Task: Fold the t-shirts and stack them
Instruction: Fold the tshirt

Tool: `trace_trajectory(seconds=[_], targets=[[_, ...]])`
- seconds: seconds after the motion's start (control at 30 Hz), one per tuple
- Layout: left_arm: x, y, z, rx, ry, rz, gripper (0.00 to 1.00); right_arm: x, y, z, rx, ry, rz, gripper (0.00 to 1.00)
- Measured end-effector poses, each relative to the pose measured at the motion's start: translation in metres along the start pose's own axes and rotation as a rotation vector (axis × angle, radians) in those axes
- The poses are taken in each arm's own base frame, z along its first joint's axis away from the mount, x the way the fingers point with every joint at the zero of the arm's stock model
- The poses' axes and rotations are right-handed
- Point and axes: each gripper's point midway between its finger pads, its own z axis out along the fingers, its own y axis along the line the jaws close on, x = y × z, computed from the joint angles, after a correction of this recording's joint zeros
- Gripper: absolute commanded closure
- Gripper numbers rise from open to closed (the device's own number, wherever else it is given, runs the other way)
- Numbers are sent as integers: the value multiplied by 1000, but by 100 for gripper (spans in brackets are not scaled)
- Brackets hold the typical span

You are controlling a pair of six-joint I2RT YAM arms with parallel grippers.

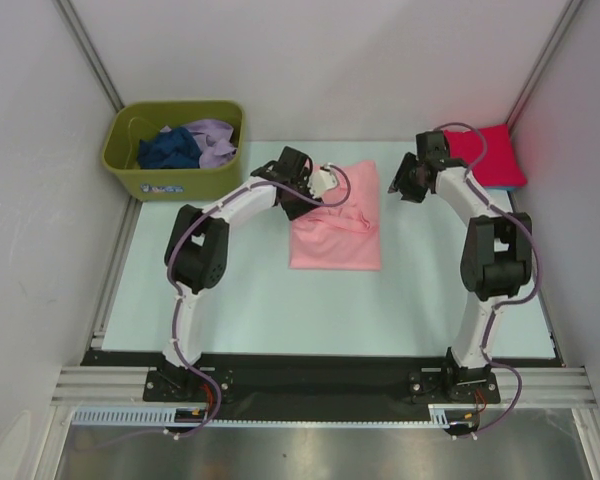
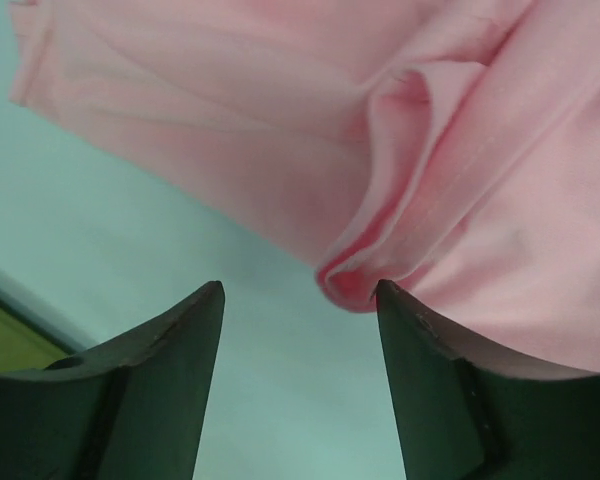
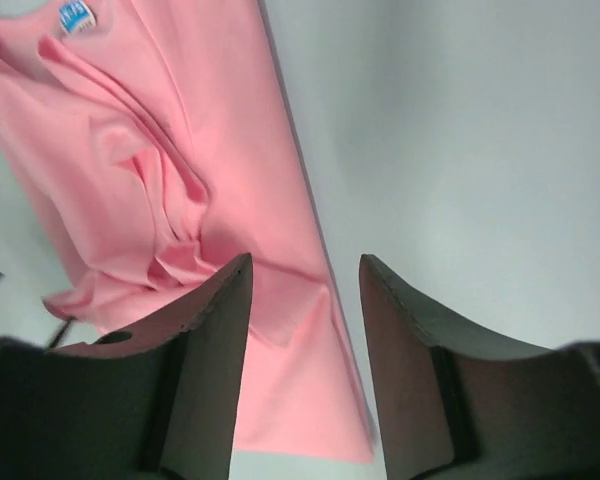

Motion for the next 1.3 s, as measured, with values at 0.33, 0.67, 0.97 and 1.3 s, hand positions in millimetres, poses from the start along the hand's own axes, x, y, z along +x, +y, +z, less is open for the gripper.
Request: trace_trajectory(seconds=[0.33, 0.67, 0.97, 1.3], targets=[[-35, 43, -46, -71, -142, -201, 24, 139, 42, -45, -153, 214, -174, 67], [4, 10, -69, 39, -102, -331, 24, 176, 56, 19, -135, 357, -205, 68], [4, -4, -70, 92, -103, -352, 25, 96, 73, 71, -84, 182, -211, 67], [-11, -36, -71, 207, -119, -297, 28, 1, 82, 68, -35, 9, -204, 60]])
